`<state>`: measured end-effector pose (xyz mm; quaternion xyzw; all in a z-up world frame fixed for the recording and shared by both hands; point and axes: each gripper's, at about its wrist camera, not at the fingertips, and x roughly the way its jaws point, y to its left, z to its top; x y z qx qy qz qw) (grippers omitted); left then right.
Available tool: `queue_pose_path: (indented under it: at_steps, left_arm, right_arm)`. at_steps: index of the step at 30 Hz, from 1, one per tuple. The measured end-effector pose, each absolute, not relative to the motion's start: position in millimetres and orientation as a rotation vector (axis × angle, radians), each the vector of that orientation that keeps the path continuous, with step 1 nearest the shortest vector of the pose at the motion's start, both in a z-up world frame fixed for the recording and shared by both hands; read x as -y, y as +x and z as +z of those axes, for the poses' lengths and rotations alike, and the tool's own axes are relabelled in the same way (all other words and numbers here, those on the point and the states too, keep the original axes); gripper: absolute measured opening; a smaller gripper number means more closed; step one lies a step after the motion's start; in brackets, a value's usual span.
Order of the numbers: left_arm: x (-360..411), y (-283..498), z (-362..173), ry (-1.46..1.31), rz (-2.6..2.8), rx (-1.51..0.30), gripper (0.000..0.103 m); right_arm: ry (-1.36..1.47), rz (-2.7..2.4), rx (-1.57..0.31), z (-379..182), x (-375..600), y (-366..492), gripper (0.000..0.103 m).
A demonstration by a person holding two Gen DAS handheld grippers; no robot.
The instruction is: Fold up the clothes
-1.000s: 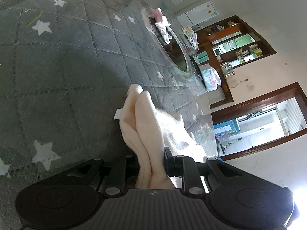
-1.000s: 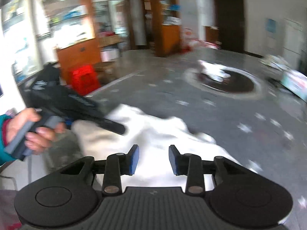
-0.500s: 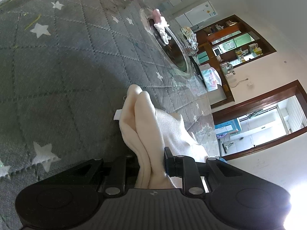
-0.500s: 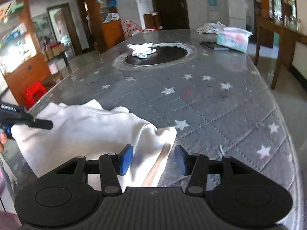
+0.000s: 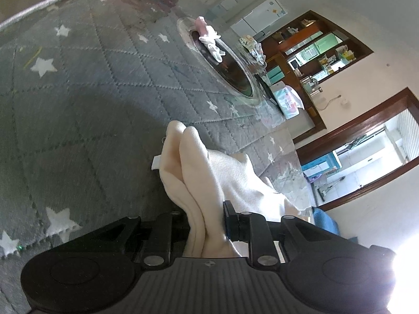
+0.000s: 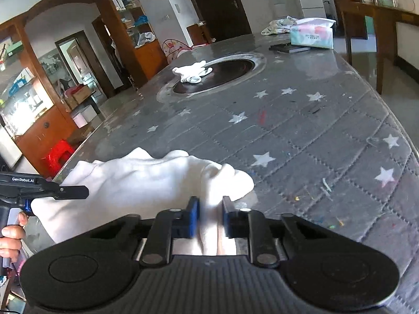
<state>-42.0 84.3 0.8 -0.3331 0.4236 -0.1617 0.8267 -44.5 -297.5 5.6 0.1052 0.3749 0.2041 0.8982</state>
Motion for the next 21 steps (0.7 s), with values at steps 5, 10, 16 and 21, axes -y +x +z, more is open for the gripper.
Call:
queue_pose_path:
  at_steps: [5, 10, 16, 21]
  left_arm:
    - [-77.5, -45.5, 15.9, -0.63, -0.357, -0.867, 0.018]
    - [-65.7, -43.2, 39.1, -0.572, -0.397, -0.83, 0.017]
    - [-44.8, -34.3, 62.3, -0.532, -0.441, -0.808, 0.017]
    - [-25.7, -22.5, 80.5, -0.512, -0.47, -0.792, 0.017]
  right_arm:
    - [0.215, 0.425, -0.729, 17.6, 296.4, -52.9, 0.013]
    - [0.191, 0.427, -0.669, 39.7, 299.2, -62.6, 0.012]
    - [0.161, 0.401, -0.606, 66.2, 306.9, -67.0, 0.012]
    - [0.131, 0.371, -0.558, 88.9, 317.0, -67.4, 0.012]
